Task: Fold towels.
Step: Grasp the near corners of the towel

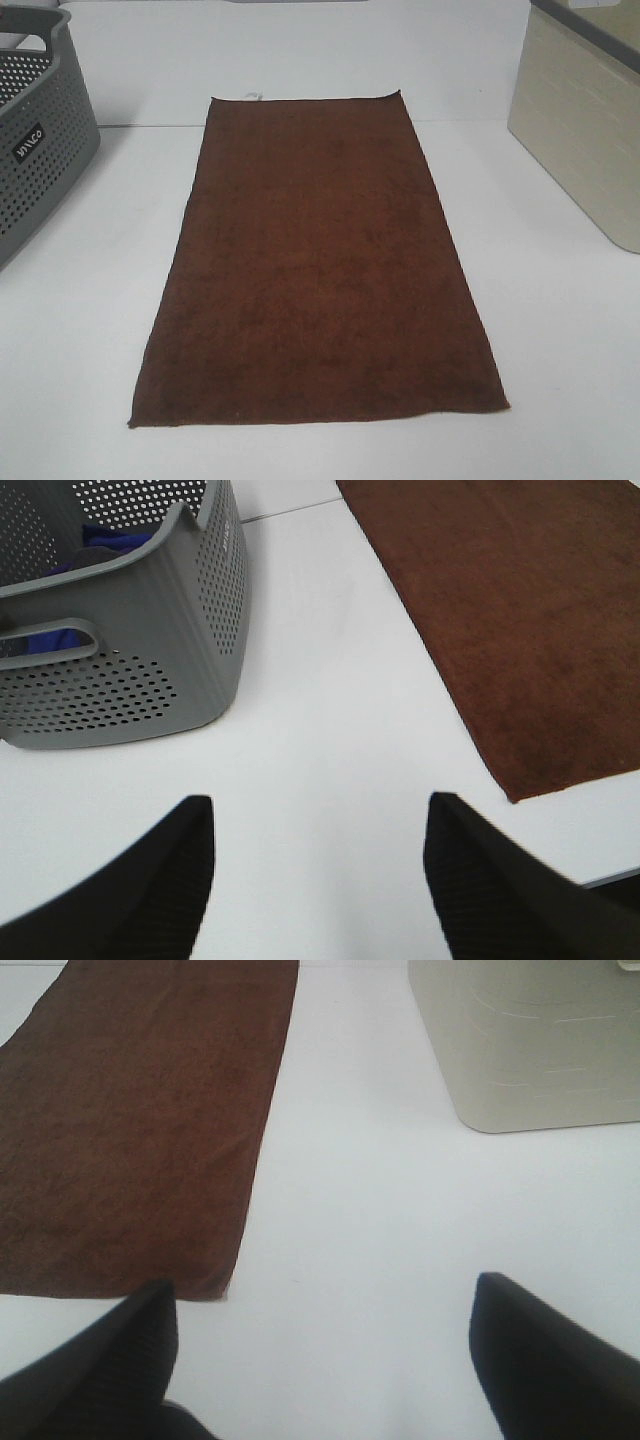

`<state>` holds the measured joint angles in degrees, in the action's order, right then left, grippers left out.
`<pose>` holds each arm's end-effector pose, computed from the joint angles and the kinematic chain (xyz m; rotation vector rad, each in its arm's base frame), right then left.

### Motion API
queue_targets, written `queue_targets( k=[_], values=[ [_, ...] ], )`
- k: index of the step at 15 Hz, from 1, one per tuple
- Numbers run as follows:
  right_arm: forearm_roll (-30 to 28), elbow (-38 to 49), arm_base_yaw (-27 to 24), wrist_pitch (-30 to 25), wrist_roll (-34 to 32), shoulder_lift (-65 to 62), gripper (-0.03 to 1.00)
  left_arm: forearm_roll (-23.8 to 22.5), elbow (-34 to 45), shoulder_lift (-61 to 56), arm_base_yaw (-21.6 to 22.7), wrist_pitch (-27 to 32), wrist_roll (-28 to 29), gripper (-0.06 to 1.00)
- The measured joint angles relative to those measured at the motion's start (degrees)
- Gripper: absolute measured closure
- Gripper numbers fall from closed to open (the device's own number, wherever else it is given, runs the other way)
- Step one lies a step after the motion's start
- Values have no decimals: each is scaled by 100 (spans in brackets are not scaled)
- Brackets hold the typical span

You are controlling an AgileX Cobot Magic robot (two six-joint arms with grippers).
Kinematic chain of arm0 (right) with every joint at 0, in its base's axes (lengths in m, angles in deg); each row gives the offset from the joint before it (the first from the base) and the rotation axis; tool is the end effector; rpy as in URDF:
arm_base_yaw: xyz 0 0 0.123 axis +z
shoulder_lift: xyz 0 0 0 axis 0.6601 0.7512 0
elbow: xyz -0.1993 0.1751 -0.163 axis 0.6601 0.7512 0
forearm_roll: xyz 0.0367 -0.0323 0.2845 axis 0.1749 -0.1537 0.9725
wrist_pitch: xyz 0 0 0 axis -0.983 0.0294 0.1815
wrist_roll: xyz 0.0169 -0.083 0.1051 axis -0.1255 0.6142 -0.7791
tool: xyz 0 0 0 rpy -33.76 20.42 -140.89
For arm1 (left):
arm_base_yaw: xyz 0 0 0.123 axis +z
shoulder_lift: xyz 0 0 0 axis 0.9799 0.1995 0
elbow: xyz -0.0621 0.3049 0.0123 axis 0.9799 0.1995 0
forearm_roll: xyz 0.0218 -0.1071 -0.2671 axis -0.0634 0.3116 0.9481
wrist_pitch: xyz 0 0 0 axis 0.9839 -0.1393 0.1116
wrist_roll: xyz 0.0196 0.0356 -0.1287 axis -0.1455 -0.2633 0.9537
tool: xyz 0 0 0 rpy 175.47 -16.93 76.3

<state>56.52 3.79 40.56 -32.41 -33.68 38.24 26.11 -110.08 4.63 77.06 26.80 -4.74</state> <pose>0.0376 0.0105 0.2769 -0.0934 2.0361 0.0410 0.0393 -0.0124 0.2769 0.2416 2.0163 0.0000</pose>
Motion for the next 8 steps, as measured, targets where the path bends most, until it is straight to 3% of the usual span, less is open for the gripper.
queue_targets(
  k=[8],
  values=[
    [0,0,0,0,0,0,21,0,0,0,0,0,0,35]
  ],
)
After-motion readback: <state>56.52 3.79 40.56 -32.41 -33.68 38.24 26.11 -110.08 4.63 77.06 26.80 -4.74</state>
